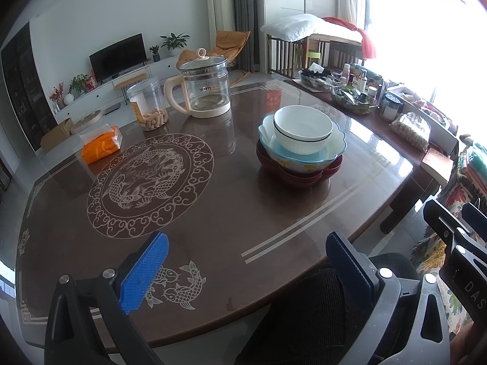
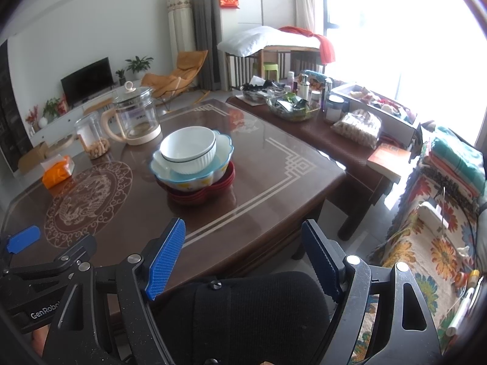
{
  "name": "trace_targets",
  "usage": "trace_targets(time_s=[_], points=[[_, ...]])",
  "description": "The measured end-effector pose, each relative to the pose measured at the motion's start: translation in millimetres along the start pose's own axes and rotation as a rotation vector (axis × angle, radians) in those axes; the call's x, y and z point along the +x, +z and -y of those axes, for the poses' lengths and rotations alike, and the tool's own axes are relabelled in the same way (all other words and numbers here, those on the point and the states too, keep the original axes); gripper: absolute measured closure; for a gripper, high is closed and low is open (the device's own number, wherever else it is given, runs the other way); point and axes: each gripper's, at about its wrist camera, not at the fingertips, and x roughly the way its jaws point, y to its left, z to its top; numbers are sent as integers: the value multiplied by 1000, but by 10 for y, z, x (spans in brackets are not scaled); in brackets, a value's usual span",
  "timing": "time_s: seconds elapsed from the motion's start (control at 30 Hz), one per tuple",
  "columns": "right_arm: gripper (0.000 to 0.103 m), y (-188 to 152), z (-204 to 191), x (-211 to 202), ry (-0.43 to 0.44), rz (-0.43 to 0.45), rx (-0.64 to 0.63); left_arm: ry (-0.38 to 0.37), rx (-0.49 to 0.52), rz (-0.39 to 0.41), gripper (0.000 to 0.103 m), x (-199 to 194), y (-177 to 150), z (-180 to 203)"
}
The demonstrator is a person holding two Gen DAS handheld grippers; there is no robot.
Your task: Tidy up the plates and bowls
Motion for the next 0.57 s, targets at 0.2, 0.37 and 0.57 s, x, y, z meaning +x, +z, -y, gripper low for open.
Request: trace_targets(time_s=[0.2,0.37,0.57], points=[[21,-1,2,2,0,-1,1,0,1,0,0,-7,-4,1],[21,-9,25,-6,0,-2,6,-2,2,2,0,-9,-4,4],[21,-7,29,-10,-1,-2,9,-9,16,27,0,-59,2,34]])
